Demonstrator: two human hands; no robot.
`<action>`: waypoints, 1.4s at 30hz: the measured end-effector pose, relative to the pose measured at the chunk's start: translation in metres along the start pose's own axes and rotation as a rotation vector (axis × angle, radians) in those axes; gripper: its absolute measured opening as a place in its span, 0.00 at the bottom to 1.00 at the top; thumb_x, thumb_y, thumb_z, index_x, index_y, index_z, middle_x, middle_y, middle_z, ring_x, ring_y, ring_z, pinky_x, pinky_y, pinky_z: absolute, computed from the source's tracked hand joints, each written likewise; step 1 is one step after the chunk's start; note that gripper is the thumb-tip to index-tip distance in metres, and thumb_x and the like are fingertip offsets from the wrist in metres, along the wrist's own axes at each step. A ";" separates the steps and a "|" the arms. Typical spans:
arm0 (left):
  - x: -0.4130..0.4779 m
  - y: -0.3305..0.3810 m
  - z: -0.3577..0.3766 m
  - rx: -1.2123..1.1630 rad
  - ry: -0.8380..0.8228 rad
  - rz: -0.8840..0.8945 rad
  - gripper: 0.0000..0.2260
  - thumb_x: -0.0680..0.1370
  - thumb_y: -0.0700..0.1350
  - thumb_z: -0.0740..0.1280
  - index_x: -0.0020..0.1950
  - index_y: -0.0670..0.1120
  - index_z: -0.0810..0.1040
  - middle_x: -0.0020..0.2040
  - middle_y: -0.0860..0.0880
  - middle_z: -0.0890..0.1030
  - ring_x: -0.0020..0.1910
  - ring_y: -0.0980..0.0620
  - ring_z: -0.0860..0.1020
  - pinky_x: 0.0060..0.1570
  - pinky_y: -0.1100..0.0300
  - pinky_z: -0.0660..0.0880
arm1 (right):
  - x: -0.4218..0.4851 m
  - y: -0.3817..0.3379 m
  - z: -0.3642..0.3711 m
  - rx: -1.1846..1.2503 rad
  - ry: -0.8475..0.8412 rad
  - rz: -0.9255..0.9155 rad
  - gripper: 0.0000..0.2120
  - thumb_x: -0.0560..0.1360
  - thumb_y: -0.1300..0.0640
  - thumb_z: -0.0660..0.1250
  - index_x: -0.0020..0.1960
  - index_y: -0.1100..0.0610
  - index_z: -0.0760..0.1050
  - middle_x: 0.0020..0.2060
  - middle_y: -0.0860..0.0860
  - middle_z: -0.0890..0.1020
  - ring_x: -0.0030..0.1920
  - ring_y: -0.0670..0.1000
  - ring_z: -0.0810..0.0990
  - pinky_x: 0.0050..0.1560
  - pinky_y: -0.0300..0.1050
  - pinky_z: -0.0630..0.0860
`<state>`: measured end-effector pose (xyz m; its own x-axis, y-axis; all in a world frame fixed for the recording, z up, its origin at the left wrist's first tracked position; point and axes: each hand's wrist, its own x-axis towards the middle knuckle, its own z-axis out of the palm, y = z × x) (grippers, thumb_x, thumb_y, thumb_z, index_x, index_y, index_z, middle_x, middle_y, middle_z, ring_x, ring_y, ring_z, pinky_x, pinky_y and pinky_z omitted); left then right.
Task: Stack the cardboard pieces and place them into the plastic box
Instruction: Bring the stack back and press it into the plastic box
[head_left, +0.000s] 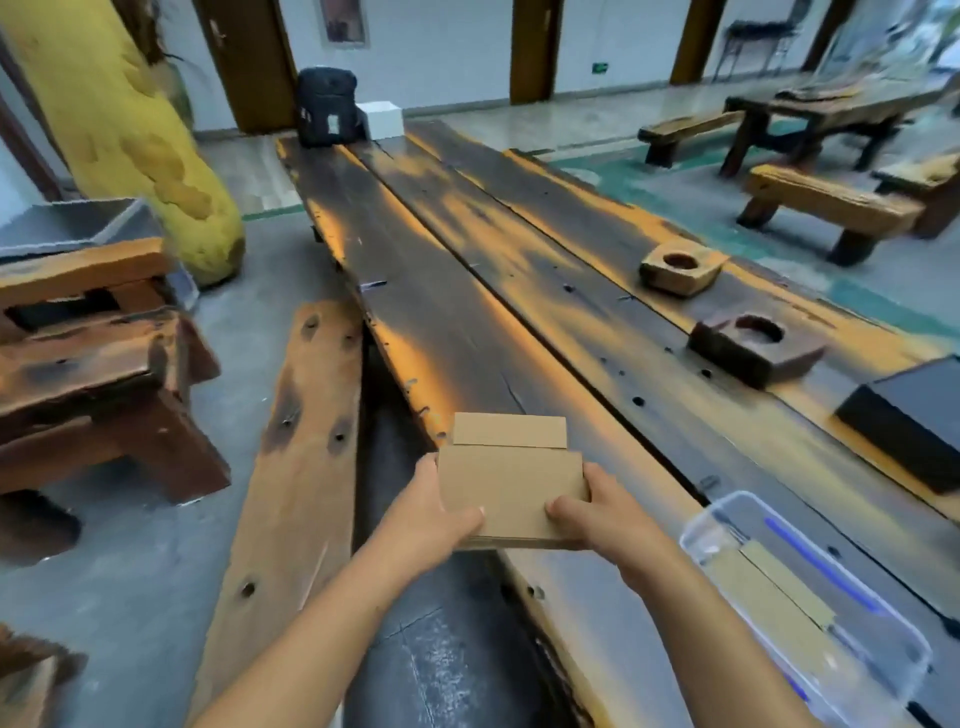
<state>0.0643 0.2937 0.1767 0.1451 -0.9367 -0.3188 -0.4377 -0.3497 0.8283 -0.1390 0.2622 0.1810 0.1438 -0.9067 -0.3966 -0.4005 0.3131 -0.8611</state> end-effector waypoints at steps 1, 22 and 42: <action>0.013 0.015 0.024 0.040 -0.075 0.029 0.29 0.63 0.52 0.70 0.63 0.55 0.66 0.52 0.54 0.80 0.47 0.49 0.79 0.44 0.54 0.76 | -0.004 0.015 -0.024 0.037 0.066 0.038 0.15 0.75 0.60 0.66 0.61 0.55 0.71 0.54 0.53 0.79 0.56 0.55 0.79 0.61 0.60 0.77; 0.144 0.104 0.266 0.387 -0.904 0.295 0.26 0.74 0.39 0.68 0.68 0.51 0.61 0.45 0.58 0.75 0.42 0.58 0.75 0.36 0.71 0.71 | -0.019 0.145 -0.146 0.261 0.754 0.666 0.12 0.71 0.57 0.66 0.55 0.58 0.75 0.48 0.57 0.82 0.51 0.59 0.81 0.55 0.59 0.80; 0.140 0.111 0.349 0.534 -0.915 0.226 0.31 0.73 0.40 0.73 0.73 0.48 0.63 0.62 0.45 0.78 0.58 0.44 0.79 0.61 0.48 0.78 | -0.012 0.212 -0.192 0.150 0.749 0.672 0.22 0.74 0.57 0.66 0.68 0.49 0.68 0.53 0.52 0.81 0.52 0.54 0.80 0.52 0.48 0.77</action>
<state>-0.2739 0.1301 0.0628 -0.6075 -0.5314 -0.5904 -0.7335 0.0901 0.6737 -0.3989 0.2852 0.0642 -0.6934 -0.4583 -0.5560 -0.0652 0.8084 -0.5851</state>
